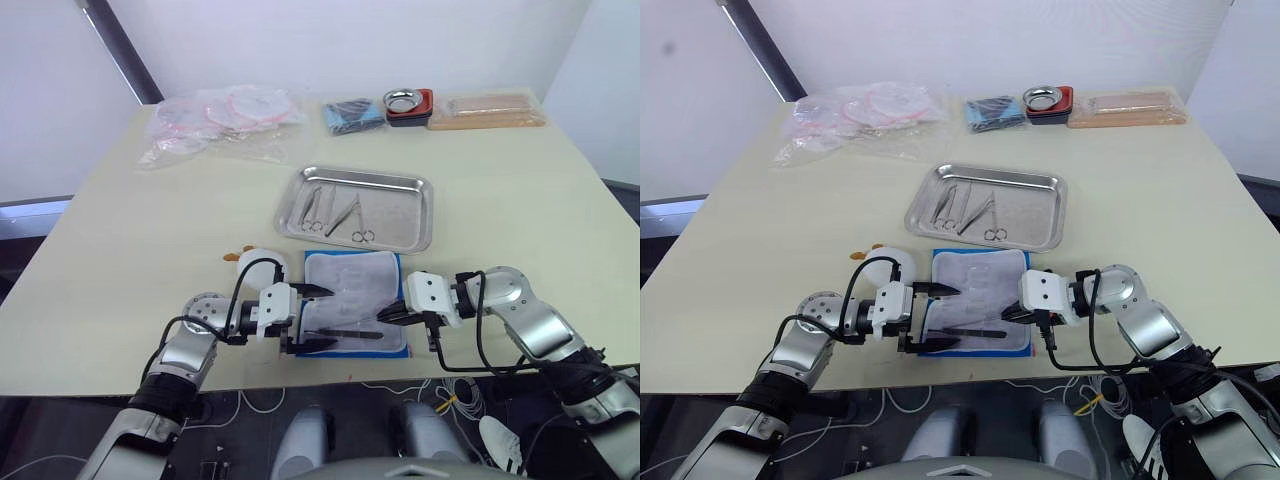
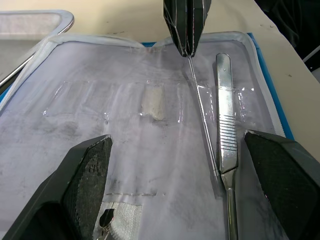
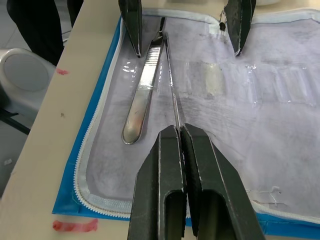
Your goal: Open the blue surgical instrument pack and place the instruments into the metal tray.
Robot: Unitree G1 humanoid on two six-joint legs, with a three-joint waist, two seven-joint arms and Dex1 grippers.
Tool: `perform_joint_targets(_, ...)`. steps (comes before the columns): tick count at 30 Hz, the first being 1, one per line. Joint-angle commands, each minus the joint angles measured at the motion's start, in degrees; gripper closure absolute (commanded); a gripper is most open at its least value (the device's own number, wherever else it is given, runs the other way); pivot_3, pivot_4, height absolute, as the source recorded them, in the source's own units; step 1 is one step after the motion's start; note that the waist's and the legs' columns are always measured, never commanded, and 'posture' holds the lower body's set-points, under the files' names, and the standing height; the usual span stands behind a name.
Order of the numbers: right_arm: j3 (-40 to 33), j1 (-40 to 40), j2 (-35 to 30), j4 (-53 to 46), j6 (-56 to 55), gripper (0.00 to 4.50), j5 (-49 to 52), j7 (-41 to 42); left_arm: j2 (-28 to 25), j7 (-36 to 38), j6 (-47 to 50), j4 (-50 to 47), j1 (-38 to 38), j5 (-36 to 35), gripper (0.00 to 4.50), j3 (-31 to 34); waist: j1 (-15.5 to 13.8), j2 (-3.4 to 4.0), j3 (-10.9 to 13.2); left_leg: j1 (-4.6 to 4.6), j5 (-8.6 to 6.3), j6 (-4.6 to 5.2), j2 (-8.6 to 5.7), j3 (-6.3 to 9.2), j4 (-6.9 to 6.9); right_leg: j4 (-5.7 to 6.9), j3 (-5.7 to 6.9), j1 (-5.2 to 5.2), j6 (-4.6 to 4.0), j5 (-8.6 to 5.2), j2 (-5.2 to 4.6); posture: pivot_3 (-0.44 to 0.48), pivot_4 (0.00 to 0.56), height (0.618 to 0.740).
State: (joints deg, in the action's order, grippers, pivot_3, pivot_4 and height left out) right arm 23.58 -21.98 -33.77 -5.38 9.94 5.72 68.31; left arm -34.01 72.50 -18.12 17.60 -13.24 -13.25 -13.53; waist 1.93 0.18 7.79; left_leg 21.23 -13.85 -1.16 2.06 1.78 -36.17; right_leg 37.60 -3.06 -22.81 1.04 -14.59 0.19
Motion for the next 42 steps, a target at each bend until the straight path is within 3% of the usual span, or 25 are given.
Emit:
perform_joint_targets(1,-3.07,-1.82,-1.01,-4.0,1.06,4.48,1.79,0.07,-0.34,-0.11,1.45,8.44,3.33,6.67,0.0,-4.09,0.0,0.0,0.01,0.0,0.0,0.0,0.01,0.0,0.0,0.0,0.0,0.0,0.0,0.0,-0.01,0.0,0.15,0.74)
perform_joint_targets(15,-6.62,-1.7,-8.36,-6.07,1.5,4.48,2.78,2.36,0.83,0.1,-0.22,10.63,2.7,6.8,0.0,-4.38,-0.17,0.02,0.02,0.04,-0.01,0.0,0.0,0.02,0.02,-0.11,0.07,0.01,0.05,-0.02,-0.2,0.0,0.15,0.74)
perform_joint_targets(31,-15.99,1.36,-18.83,-4.43,-2.06,4.48,8.33,8.68,1.75,0.87,-0.79,11.76,1.76,7.25,0.0,-4.48,-1.16,0.15,0.07,0.15,-0.02,0.01,-0.01,0.08,0.14,-0.45,0.21,0.02,0.06,-0.02,-0.24,0.0,0.15,0.74)
perform_joint_targets(39,-19.65,0.46,-18.55,-1.87,1.86,4.48,11.96,7.28,1.99,1.02,-0.75,11.7,1.73,7.34,0.0,-4.58,-1.16,0.19,0.08,0.21,-0.02,0.01,-0.03,0.12,0.17,-0.52,0.26,0.01,0.06,-0.02,-0.23,0.0,0.15,0.74)
perform_joint_targets(42,-20.68,-0.17,-14.42,-1.51,7.84,4.48,13.03,0.5,2.17,1.04,-0.54,11.69,1.47,7.29,0.0,-4.6,-1.15,0.22,0.08,0.25,-0.02,0.01,-0.06,0.12,0.17,-0.54,0.28,0.01,0.06,-0.02,-0.22,0.0,0.15,0.74)
